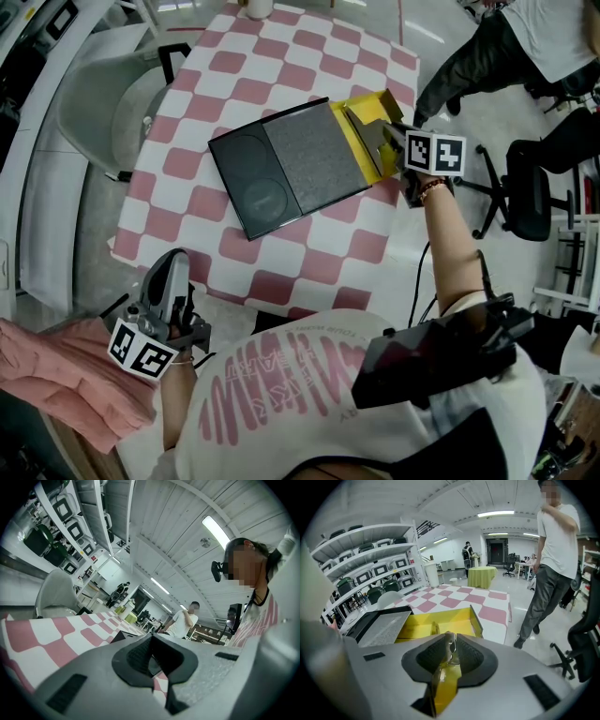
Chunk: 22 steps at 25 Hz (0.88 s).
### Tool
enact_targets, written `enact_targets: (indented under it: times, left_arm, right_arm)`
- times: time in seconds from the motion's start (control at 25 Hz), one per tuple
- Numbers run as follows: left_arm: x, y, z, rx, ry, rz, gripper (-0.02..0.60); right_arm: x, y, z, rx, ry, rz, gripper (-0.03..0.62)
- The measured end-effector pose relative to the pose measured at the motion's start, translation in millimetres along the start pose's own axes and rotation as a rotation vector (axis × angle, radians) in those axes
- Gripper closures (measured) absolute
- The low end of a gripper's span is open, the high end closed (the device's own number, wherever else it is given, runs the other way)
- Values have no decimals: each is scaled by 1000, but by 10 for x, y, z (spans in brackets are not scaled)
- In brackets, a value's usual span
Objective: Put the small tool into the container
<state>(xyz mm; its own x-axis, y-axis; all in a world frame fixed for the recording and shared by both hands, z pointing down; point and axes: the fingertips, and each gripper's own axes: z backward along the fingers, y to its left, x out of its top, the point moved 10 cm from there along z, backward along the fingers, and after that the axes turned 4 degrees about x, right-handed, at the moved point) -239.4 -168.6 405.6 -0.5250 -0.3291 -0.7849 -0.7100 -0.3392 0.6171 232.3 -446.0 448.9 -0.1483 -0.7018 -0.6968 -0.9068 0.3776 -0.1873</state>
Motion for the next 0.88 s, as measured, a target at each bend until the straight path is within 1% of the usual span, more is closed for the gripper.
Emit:
enact_targets:
  times: [0.88]
  left_arm:
    - [33, -75, 54, -6, -6, -13, 574]
  right_arm:
    - [-49, -29, 63, -11, -3, -34, 517]
